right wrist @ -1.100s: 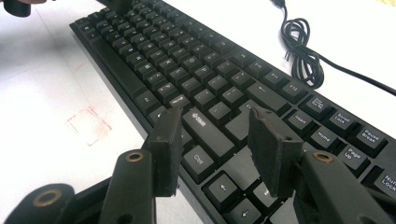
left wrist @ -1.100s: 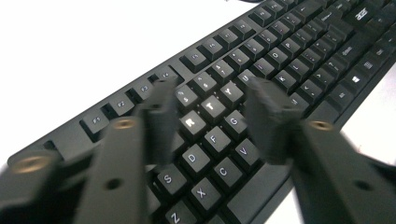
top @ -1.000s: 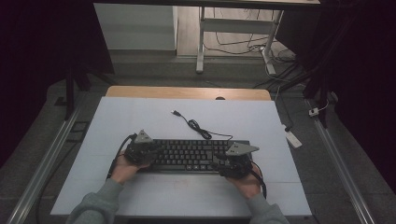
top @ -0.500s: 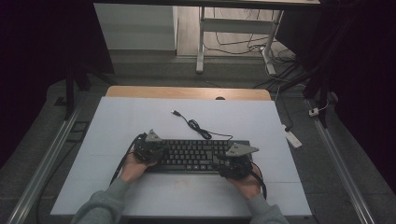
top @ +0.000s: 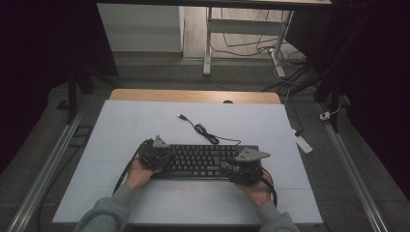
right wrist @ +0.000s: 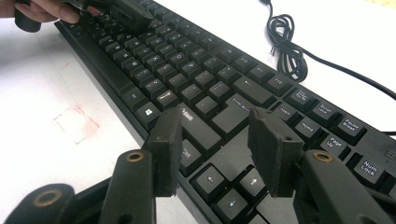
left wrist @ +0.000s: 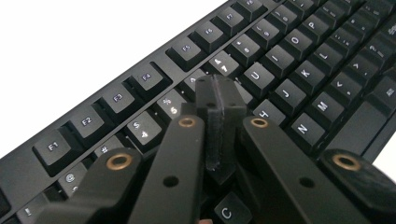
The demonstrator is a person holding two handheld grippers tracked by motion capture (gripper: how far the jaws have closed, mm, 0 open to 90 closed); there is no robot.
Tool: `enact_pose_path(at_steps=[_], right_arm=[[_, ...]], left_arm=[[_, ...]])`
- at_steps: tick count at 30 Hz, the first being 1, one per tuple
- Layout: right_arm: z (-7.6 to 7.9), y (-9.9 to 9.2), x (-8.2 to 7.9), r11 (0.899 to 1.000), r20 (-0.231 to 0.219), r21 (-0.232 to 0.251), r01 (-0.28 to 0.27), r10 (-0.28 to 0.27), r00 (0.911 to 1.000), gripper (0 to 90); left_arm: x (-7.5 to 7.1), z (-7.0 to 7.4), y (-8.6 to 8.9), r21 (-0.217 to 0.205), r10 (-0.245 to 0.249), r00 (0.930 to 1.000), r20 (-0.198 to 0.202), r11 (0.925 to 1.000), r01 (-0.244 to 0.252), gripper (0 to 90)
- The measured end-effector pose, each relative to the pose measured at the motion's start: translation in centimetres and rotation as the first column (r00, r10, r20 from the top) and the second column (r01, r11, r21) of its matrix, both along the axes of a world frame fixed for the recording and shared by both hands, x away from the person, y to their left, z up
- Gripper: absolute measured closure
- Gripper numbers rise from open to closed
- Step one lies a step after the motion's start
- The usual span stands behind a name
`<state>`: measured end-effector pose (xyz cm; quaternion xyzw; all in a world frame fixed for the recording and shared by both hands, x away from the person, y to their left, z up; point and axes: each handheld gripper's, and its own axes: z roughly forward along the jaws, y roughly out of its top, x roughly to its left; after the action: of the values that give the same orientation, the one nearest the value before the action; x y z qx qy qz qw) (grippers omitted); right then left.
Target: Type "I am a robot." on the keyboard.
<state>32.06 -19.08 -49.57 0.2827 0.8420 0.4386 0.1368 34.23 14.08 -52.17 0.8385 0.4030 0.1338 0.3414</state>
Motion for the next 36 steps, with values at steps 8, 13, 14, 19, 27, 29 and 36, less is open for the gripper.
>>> enact_pose_path(at_steps=[8, 13, 14, 19, 27, 29, 36], right_arm=[[0.0, 0.0, 0.0, 1.0, 0.001, 0.005, -0.001, 0.001, 1.0, 55.0], [-0.1, 0.1, 0.1, 1.0, -0.002, -0.001, -0.004, 0.004, 1.0, 54.9], [-0.1, 0.1, 0.1, 1.0, -0.003, -0.001, -0.005, 0.005, 1.0, 54.9], [-0.2, 0.2, 0.1, 1.0, -0.008, 0.003, -0.011, 0.011, 0.9999, 54.9], [0.1, 0.2, -0.1, 0.999, 0.011, 0.022, -0.029, 0.028, 0.9995, 54.9], [0.1, 0.1, -0.1, 0.999, 0.013, 0.022, -0.026, 0.026, 0.9996, 55.0], [0.2, 0.0, -0.1, 0.999, 0.003, 0.032, -0.018, 0.018, 0.9998, 54.9]], left_arm=[[-0.9, 1.9, 1.6, -0.117, 0.009, 0.9963, 0.085, 0.9931, 0.001, 86.6], [-1.6, 2.8, 2.6, -0.145, -0.011, 0.997, 0.077, 0.9891, 0.023, 65.2], [-1.8, 2.9, 2.8, -0.148, -0.018, 0.9974, 0.07, 0.9886, 0.028, 60.4], [-2.7, 3.3, 3.4, -0.166, 0.0, 0.9986, 0.053, 0.9862, 0.009, 41.6], [-4.7, 3.0, 3.9, -0.166, 0.035, 0.9987, 0.038, 0.9858, -0.028, 33.0], [-5.2, 2.9, 4.0, -0.164, 0.033, 0.9987, 0.039, 0.9861, -0.026, 32.1], [-7.1, 2.2, 4.9, -0.125, 0.032, 0.9987, 0.04, 0.9918, -0.026, 30.5]])
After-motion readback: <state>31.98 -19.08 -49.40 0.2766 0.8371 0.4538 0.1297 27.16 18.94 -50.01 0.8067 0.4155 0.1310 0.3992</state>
